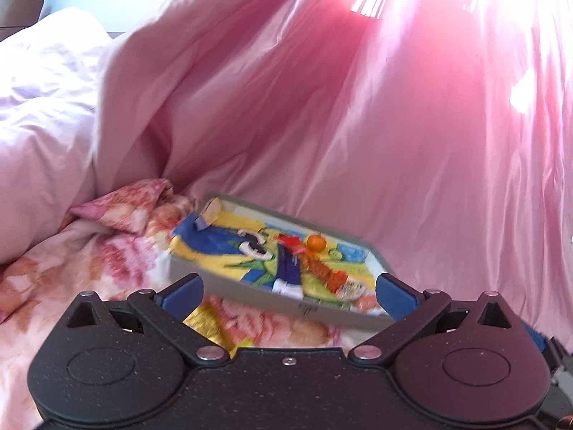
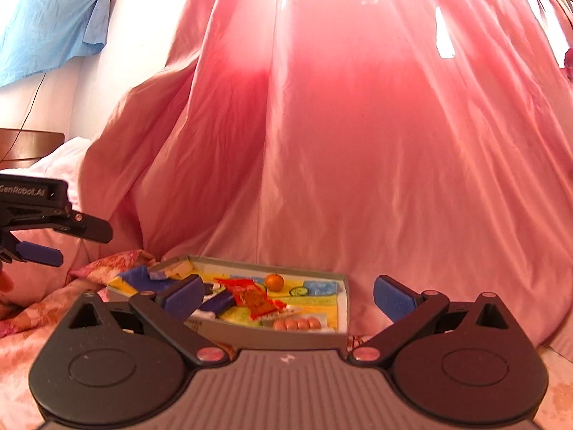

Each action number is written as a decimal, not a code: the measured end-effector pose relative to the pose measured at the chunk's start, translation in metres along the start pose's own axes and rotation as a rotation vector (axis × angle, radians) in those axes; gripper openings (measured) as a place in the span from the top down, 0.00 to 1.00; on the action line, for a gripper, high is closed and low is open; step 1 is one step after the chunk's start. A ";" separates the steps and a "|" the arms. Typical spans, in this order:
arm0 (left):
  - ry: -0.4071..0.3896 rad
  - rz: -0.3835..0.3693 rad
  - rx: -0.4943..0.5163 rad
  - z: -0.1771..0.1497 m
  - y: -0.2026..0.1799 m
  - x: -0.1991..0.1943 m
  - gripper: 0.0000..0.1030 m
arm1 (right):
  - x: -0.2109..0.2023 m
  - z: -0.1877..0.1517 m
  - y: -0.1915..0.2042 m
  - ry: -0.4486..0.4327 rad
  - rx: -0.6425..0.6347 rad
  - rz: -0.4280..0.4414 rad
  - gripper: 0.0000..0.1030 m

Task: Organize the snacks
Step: 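Move both open tools back over the remaining snacks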

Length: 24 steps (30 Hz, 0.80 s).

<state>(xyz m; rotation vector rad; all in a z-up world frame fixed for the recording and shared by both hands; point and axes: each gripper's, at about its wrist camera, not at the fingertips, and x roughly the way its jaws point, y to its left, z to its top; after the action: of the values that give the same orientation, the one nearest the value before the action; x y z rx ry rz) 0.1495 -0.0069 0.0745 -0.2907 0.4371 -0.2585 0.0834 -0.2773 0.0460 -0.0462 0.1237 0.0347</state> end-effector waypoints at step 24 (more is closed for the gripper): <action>0.258 0.141 0.082 -0.091 0.032 -0.048 0.01 | -0.068 -0.053 0.054 0.302 -0.089 0.121 0.00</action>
<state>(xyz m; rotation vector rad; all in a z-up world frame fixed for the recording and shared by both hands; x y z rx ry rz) 0.0725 0.0177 0.0026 -0.1455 0.6972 -0.1754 0.0070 -0.2280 -0.0007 -0.1329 0.4267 0.1544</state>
